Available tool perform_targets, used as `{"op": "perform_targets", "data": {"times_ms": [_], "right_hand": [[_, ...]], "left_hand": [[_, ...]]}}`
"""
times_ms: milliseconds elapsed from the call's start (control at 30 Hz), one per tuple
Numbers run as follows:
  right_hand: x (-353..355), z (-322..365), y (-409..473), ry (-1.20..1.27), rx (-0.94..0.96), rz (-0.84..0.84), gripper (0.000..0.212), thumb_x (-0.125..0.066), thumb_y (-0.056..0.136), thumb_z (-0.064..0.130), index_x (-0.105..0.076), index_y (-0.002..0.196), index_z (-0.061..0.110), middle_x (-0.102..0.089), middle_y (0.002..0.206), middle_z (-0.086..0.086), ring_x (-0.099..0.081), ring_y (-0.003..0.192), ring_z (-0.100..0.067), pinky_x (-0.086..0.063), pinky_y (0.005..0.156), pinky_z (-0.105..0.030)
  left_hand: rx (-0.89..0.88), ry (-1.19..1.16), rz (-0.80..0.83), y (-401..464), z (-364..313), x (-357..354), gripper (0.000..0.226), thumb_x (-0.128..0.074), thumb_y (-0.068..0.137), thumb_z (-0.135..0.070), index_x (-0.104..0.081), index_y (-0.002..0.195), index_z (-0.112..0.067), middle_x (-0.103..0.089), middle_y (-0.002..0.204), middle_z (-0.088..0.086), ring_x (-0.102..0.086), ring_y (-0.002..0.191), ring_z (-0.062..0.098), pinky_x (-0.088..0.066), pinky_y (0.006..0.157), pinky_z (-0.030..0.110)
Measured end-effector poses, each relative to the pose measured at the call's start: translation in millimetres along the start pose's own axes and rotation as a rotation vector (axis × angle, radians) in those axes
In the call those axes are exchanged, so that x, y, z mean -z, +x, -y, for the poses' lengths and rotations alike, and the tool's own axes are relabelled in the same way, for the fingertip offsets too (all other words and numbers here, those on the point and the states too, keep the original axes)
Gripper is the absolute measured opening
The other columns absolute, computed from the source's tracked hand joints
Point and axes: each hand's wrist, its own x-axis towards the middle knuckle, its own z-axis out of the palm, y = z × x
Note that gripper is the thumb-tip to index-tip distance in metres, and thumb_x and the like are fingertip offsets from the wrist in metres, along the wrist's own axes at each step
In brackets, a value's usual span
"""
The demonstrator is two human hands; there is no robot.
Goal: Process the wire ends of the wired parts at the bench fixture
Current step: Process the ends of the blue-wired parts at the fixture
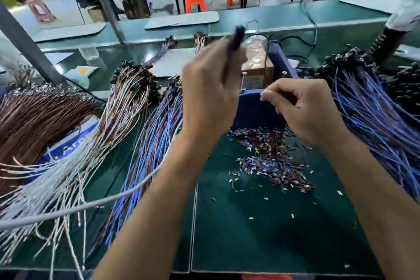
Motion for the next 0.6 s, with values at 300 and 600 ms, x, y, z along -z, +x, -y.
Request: {"op": "perform_targets", "data": {"times_ms": [300, 600], "right_hand": [[-10.6, -37.6, -37.5, 0.172, -0.100, -0.059, 0.026, -0.062, 0.103, 0.032, -0.076, 0.090, 0.014, -0.069, 0.078, 0.015, -0.059, 0.072, 0.005, -0.046, 0.065, -0.025], [-4.5, -51.0, -43.7, 0.223, -0.243, -0.008, 0.012, -0.079, 0.091, 0.030, -0.077, 0.080, 0.025, -0.072, 0.067, 0.008, -0.066, 0.059, -0.010, -0.052, 0.061, -0.022]], "left_hand": [[-0.064, 0.005, 0.509, -83.4, 2.6, -46.7, 0.032, -0.057, 0.099, -0.009, -0.065, 0.131, -0.007, -0.067, 0.116, 0.006, -0.067, 0.096, 0.034, -0.056, 0.075, 0.049], [0.050, 0.097, 0.338, -85.8, 36.7, -36.3, 0.007, -0.071, 0.090, -0.001, -0.071, 0.092, -0.008, -0.063, 0.085, 0.002, -0.058, 0.075, 0.022, -0.047, 0.066, 0.042]]}}
